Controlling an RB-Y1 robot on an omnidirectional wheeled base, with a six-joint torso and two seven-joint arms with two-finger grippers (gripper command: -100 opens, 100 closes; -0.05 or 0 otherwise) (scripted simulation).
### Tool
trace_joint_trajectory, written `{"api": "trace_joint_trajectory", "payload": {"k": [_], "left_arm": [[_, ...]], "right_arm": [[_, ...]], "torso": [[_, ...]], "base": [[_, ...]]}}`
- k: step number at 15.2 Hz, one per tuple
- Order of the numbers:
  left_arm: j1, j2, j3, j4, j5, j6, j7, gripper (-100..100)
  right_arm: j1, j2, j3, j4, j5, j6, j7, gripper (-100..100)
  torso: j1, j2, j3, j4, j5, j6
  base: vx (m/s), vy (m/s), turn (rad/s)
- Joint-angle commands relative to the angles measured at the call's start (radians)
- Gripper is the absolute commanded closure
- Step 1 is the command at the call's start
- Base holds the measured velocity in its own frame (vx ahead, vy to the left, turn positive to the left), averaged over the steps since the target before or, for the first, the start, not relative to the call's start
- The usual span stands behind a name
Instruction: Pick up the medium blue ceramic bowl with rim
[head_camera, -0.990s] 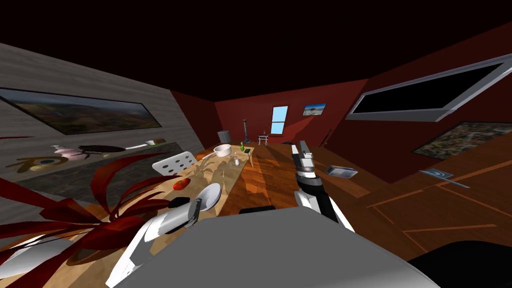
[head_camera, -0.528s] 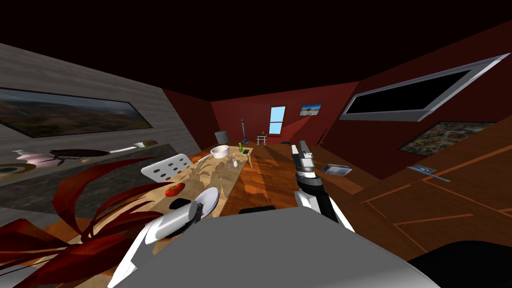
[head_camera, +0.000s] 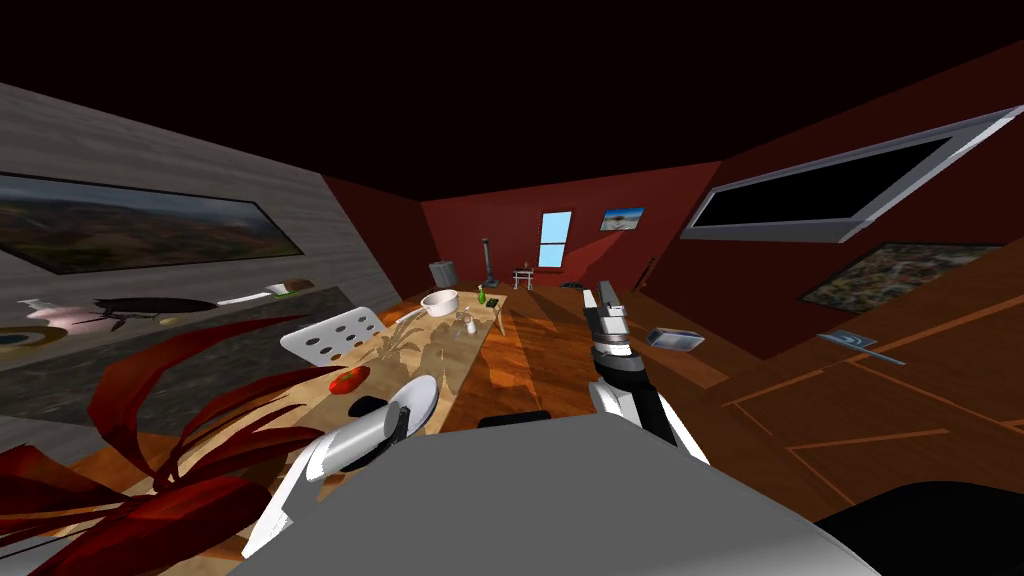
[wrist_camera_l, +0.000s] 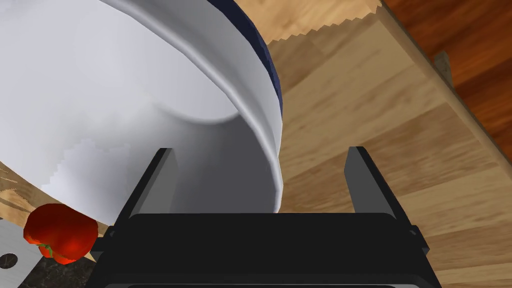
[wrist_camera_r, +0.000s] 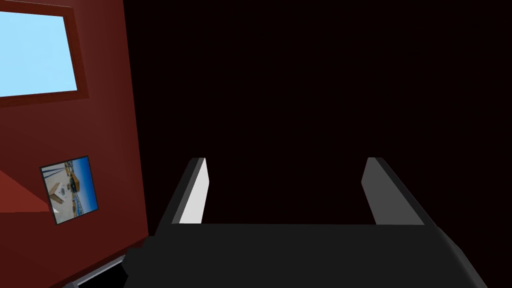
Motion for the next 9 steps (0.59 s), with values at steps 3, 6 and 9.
{"api": "trace_joint_trajectory", "payload": {"k": [3, 6, 9], "left_arm": [[-0.001, 0.000, -0.001, 0.004, -0.001, -0.007, 0.000, 100], [0.000, 0.000, -0.001, 0.005, -0.001, -0.006, 0.000, 100], [0.013, -0.001, 0.007, -0.051, 0.006, 0.041, -0.002, 100]], "right_arm": [[0.000, 0.000, 0.000, 0.000, 0.000, 0.000, 0.000, 0], [0.000, 0.000, 0.000, 0.000, 0.000, 0.000, 0.000, 0], [0.000, 0.000, 0.000, 0.000, 0.000, 0.000, 0.000, 0]], "torso": [[0.000, 0.000, 0.000, 0.000, 0.000, 0.000], [0.000, -0.001, 0.000, 0.000, 0.000, 0.000], [-0.001, -0.001, 0.000, 0.001, -0.001, 0.000]], "base": [[-0.002, 0.001, 0.001], [0.000, 0.000, 0.000], [0.009, -0.007, -0.015]]}}
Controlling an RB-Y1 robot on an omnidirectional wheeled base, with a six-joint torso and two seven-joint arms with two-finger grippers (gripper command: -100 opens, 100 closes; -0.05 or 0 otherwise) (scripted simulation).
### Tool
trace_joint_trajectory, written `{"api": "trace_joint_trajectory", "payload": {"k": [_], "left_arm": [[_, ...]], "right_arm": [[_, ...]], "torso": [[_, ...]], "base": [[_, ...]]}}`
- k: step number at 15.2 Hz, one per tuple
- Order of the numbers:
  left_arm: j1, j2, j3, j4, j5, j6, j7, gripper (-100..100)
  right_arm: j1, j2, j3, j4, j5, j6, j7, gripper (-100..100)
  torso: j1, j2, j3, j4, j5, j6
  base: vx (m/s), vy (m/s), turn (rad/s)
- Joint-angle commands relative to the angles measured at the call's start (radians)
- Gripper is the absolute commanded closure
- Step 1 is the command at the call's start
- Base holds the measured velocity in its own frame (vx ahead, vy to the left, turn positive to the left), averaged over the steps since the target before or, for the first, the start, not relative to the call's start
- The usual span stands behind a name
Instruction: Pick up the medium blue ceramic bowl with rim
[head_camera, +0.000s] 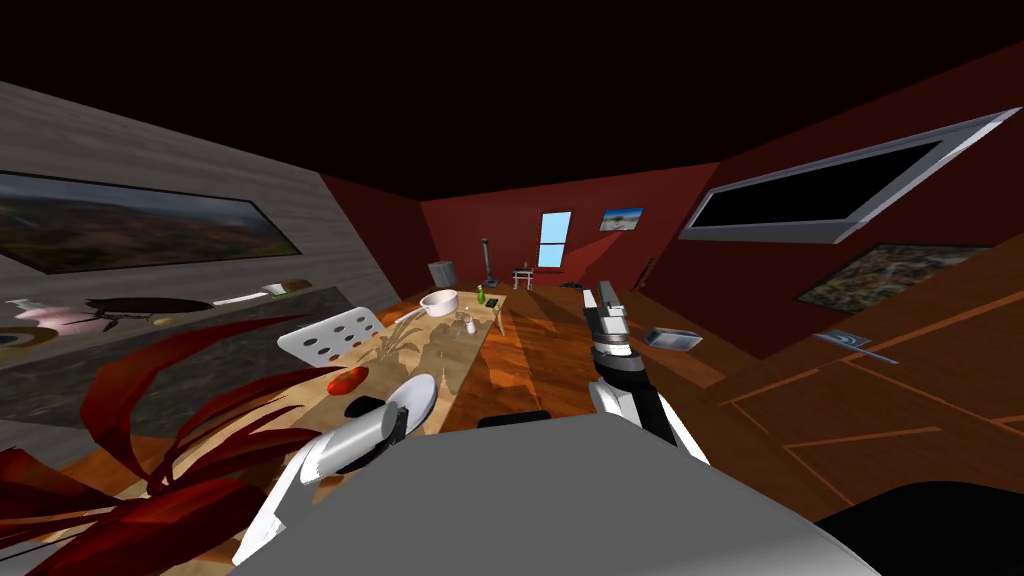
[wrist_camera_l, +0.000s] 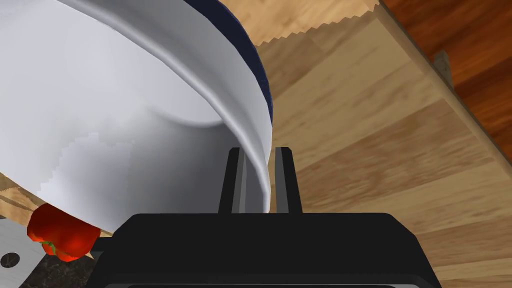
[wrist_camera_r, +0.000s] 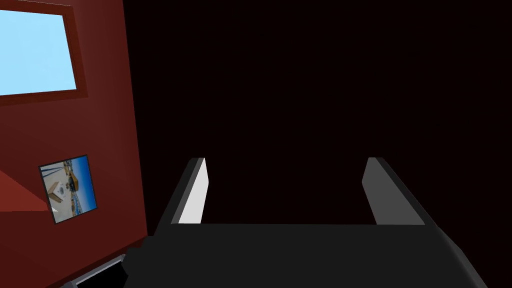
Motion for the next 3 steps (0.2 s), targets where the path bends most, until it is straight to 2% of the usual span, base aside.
{"api": "trace_joint_trajectory", "payload": {"k": [1, 2, 3], "left_arm": [[0.007, -0.001, 0.004, -0.028, 0.003, 0.024, -0.001, 100], [0.012, -0.002, 0.006, -0.048, 0.005, 0.042, -0.001, 100], [0.008, -0.002, 0.002, -0.029, 0.002, 0.023, -0.001, 100]], "right_arm": [[0.000, 0.000, 0.000, 0.000, 0.000, 0.000, 0.000, 0], [0.000, 0.000, 0.000, 0.000, 0.000, 0.000, 0.000, 0], [0.000, 0.000, 0.000, 0.000, 0.000, 0.000, 0.000, 0]], "torso": [[0.000, 0.000, 0.000, 0.000, 0.000, 0.000], [0.000, 0.000, 0.000, 0.000, 0.000, 0.000], [-0.001, 0.000, 0.000, 0.000, 0.000, 0.000]], "base": [[0.010, -0.007, -0.007], [0.009, -0.007, -0.008], [0.006, -0.004, -0.003]]}}
